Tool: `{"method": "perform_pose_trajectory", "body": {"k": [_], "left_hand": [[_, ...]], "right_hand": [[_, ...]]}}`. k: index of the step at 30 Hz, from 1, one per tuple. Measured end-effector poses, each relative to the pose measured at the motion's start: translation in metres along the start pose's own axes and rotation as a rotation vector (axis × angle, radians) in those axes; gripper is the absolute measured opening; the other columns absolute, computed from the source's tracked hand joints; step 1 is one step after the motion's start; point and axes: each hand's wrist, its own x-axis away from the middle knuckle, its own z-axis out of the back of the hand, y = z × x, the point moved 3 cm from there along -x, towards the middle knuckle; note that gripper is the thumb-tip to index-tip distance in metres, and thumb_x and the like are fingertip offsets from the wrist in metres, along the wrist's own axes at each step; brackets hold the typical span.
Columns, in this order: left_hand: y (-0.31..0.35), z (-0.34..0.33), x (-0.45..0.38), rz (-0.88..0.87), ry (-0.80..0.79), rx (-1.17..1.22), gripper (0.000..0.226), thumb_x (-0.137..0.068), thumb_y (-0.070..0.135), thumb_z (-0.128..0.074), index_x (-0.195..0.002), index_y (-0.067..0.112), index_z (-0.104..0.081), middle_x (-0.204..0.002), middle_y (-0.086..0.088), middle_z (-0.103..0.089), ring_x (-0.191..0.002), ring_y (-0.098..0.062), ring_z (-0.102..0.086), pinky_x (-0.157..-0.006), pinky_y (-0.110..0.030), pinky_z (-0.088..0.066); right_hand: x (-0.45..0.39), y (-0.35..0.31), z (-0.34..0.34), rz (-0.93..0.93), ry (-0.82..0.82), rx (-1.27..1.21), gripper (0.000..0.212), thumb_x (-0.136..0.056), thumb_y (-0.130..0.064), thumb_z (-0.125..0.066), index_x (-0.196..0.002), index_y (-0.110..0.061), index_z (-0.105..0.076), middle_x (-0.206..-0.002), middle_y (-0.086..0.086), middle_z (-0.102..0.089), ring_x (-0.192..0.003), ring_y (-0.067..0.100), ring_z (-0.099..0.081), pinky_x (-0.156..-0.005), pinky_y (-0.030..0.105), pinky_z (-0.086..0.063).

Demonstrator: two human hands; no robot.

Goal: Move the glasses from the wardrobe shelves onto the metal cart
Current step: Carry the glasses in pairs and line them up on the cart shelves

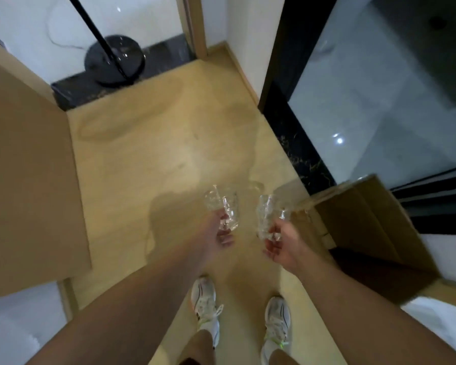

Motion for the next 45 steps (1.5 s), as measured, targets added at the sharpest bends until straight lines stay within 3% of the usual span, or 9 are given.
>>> {"method": "perform_pose_trajectory", "body": {"k": [4, 9, 14, 18, 22, 27, 32, 38, 45], "left_hand": [[0.091, 0.007, 0.126, -0.175, -0.035, 0.030, 0.019, -0.100, 0.024, -0.050, -0.085, 0.013, -0.052, -0.087, -0.016, -0.051, -0.073, -0.026, -0.050, -0.073, -0.040, -0.046], [0.182, 0.010, 0.284, -0.447, -0.041, 0.108, 0.017, -0.102, 0.026, -0.048, -0.096, 0.010, -0.051, -0.093, -0.017, -0.049, -0.069, -0.025, -0.045, -0.082, -0.039, -0.047], [0.217, 0.014, 0.431, -0.723, -0.097, 0.243, 0.019, -0.102, 0.023, -0.049, -0.099, 0.009, -0.061, -0.096, -0.021, -0.068, -0.070, -0.028, -0.066, -0.048, -0.032, -0.056], [0.208, 0.021, 0.523, -0.870, -0.012, 0.315, 0.019, -0.097, 0.026, -0.052, -0.080, 0.015, -0.054, -0.109, -0.019, -0.054, -0.094, -0.034, -0.056, -0.074, -0.044, -0.056], [0.180, 0.031, 0.583, -0.997, 0.031, 0.431, 0.021, -0.100, 0.022, -0.047, -0.079, 0.015, -0.050, -0.099, -0.016, -0.052, -0.086, -0.030, -0.054, -0.094, -0.046, -0.052], [0.126, 0.059, 0.620, -1.083, 0.120, 0.575, 0.027, -0.101, 0.029, -0.049, -0.080, 0.013, -0.053, -0.123, -0.025, -0.052, -0.103, -0.037, -0.058, -0.076, -0.045, -0.057], [0.056, 0.093, 0.642, -1.107, 0.280, 0.655, 0.028, -0.100, 0.028, -0.049, -0.075, 0.015, -0.052, -0.119, -0.020, -0.058, -0.099, -0.034, -0.060, -0.072, -0.043, -0.057], [-0.065, 0.127, 0.679, -1.117, 0.425, 0.827, 0.026, -0.099, 0.029, -0.052, -0.076, 0.016, -0.054, -0.126, -0.011, -0.058, -0.112, -0.037, -0.061, -0.087, -0.047, -0.057], [-0.245, 0.177, 0.733, -1.148, 0.598, 0.952, 0.023, -0.100, 0.026, -0.052, -0.080, 0.015, -0.051, -0.097, -0.018, -0.056, -0.078, -0.031, -0.058, -0.078, -0.041, -0.057]], "right_hand": [[0.125, -0.076, -0.043, 0.163, -0.107, 0.013, 0.034, -0.099, -0.047, -0.055, -0.101, -0.014, -0.062, -0.091, 0.011, -0.061, -0.073, 0.021, -0.054, -0.068, 0.037, -0.050], [0.264, -0.154, -0.080, 0.389, -0.227, 0.022, 0.033, -0.095, -0.047, -0.057, -0.093, -0.014, -0.059, -0.100, 0.015, -0.061, -0.081, 0.023, -0.054, -0.068, 0.038, -0.050], [0.392, -0.218, -0.102, 0.590, -0.421, 0.122, 0.044, -0.095, -0.052, -0.055, -0.066, -0.019, -0.054, -0.061, 0.003, -0.058, -0.056, 0.014, -0.045, -0.054, 0.025, -0.045], [0.474, -0.235, -0.107, 0.732, -0.500, 0.238, 0.043, -0.097, -0.050, -0.053, -0.066, -0.021, -0.049, -0.052, 0.001, -0.055, -0.051, 0.013, -0.037, -0.056, 0.029, -0.044], [0.527, -0.232, -0.112, 0.841, -0.591, 0.341, 0.041, -0.097, -0.050, -0.051, -0.068, -0.021, -0.048, -0.070, 0.005, -0.052, -0.053, 0.014, -0.038, -0.055, 0.028, -0.047], [0.563, -0.201, -0.120, 0.866, -0.747, 0.501, 0.041, -0.095, -0.050, -0.053, -0.070, -0.018, -0.049, -0.077, 0.008, -0.048, -0.057, 0.017, -0.041, -0.057, 0.032, -0.050], [0.584, -0.149, -0.125, 0.868, -0.842, 0.655, 0.043, -0.093, -0.053, -0.053, -0.068, -0.019, -0.047, -0.075, 0.008, -0.047, -0.056, 0.018, -0.040, -0.055, 0.029, -0.048], [0.622, -0.046, -0.127, 0.870, -0.969, 0.825, 0.045, -0.093, -0.055, -0.053, -0.069, -0.018, -0.047, -0.068, 0.008, -0.049, -0.054, 0.018, -0.038, -0.056, 0.030, -0.047], [0.680, 0.132, -0.115, 0.856, -1.167, 0.976, 0.045, -0.095, -0.053, -0.049, -0.065, -0.019, -0.041, -0.059, 0.006, -0.048, -0.050, 0.017, -0.037, -0.054, 0.028, -0.044]]}}
